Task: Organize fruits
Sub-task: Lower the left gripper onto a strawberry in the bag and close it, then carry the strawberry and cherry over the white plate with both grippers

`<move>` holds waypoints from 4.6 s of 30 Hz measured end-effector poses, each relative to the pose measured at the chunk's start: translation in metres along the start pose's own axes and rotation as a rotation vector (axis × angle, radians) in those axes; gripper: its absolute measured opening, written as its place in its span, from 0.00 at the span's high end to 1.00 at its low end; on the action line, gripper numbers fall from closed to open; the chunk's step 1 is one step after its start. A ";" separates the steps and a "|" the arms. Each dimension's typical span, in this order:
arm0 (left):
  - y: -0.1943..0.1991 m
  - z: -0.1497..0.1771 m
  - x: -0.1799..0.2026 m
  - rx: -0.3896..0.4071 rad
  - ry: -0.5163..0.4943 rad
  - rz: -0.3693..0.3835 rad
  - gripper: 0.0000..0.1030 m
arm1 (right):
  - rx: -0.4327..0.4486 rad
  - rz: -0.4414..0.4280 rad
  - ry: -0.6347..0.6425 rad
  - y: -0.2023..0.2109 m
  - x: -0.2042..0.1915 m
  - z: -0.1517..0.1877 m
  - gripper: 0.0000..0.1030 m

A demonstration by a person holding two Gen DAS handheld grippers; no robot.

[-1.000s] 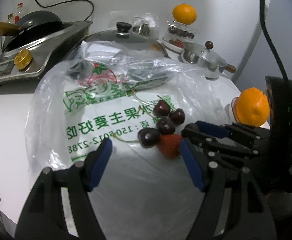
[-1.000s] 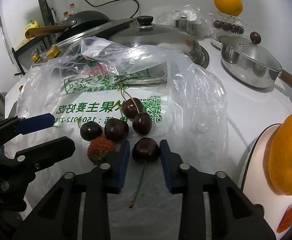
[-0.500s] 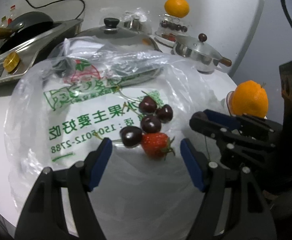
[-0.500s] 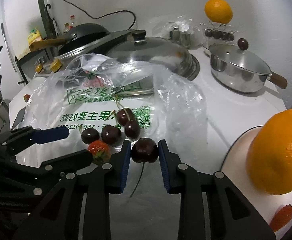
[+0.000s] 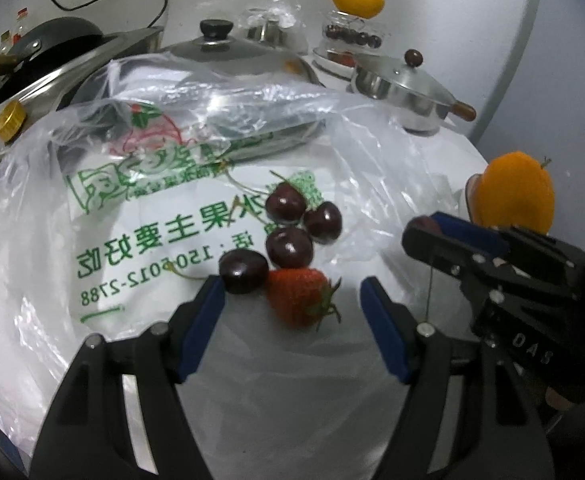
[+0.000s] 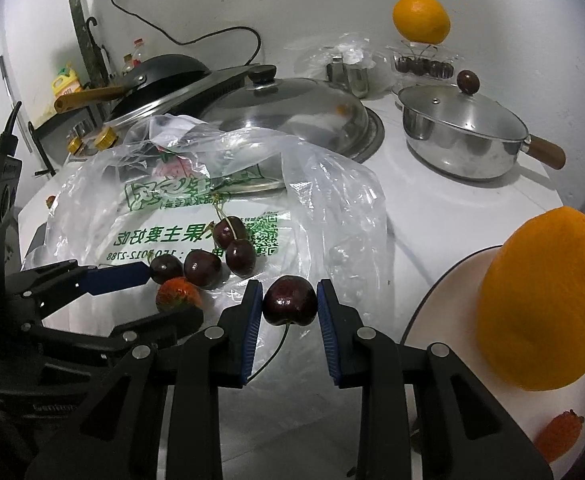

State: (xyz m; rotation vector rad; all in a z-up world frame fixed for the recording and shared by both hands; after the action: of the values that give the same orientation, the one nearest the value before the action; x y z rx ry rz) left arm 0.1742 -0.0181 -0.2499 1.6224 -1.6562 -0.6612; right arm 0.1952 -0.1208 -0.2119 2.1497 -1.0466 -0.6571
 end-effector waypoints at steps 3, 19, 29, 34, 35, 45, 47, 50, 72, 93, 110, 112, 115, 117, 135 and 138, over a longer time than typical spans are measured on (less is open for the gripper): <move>0.002 -0.001 0.002 0.004 -0.007 -0.003 0.31 | 0.005 -0.003 -0.002 0.001 0.001 0.000 0.71; 0.000 0.007 0.013 -0.023 -0.014 -0.026 0.49 | 0.011 -0.029 -0.009 0.004 0.004 0.006 0.71; -0.004 0.004 0.015 -0.026 -0.010 -0.026 0.54 | 0.017 -0.039 -0.006 0.005 0.004 0.005 0.71; -0.007 0.003 0.013 -0.016 -0.006 -0.035 0.55 | 0.020 -0.042 -0.003 0.006 0.004 0.005 0.71; -0.007 0.002 0.012 -0.010 -0.005 -0.042 0.60 | 0.021 -0.043 -0.001 0.006 0.004 0.005 0.71; -0.001 0.004 0.011 0.015 -0.030 -0.031 0.68 | 0.037 -0.038 0.008 0.013 -0.001 0.001 0.71; 0.003 0.004 0.013 0.024 -0.034 -0.025 0.68 | 0.040 -0.034 0.010 0.016 -0.001 0.000 0.71; 0.010 0.003 0.014 0.038 -0.036 -0.015 0.68 | 0.045 -0.027 0.013 0.020 -0.003 -0.001 0.71; 0.059 0.005 0.024 0.134 -0.052 0.041 0.68 | 0.117 0.034 0.038 0.071 -0.019 -0.003 0.71; 0.080 -0.003 0.060 0.189 -0.119 0.084 0.68 | 0.210 0.084 -0.016 0.119 0.006 -0.004 0.71; 0.070 0.000 0.122 0.167 -0.213 0.138 0.68 | 0.214 0.153 -0.094 0.146 0.062 0.026 0.71; 0.067 0.001 0.130 0.161 -0.223 0.143 0.68 | 0.213 0.158 -0.103 0.149 0.069 0.030 0.71; 0.063 0.002 0.142 0.151 -0.238 0.151 0.68 | 0.210 0.164 -0.116 0.152 0.080 0.036 0.71; 0.060 0.003 0.150 0.144 -0.250 0.155 0.68 | 0.199 0.165 -0.123 0.152 0.087 0.040 0.71; 0.026 0.013 0.195 0.058 -0.331 0.204 0.68 | 0.137 0.152 -0.185 0.138 0.122 0.068 0.71; 0.020 0.014 0.197 0.044 -0.336 0.207 0.68 | 0.128 0.148 -0.184 0.133 0.124 0.069 0.71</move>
State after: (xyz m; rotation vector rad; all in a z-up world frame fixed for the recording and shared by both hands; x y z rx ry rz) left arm 0.1595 -0.2132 -0.2164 1.3986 -2.0595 -0.8285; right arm 0.1524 -0.3074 -0.1786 2.1243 -1.3655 -0.7462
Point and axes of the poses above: each gripper's, at about its wrist camera, not at the fingertips, and y roughly against the way its jaws point, x to its right, z to its underside, the point moved 6 cm from there along -y, roughly the way its jaws point, and after that the axes turned 2 degrees about -y, right-handed, at the moved point
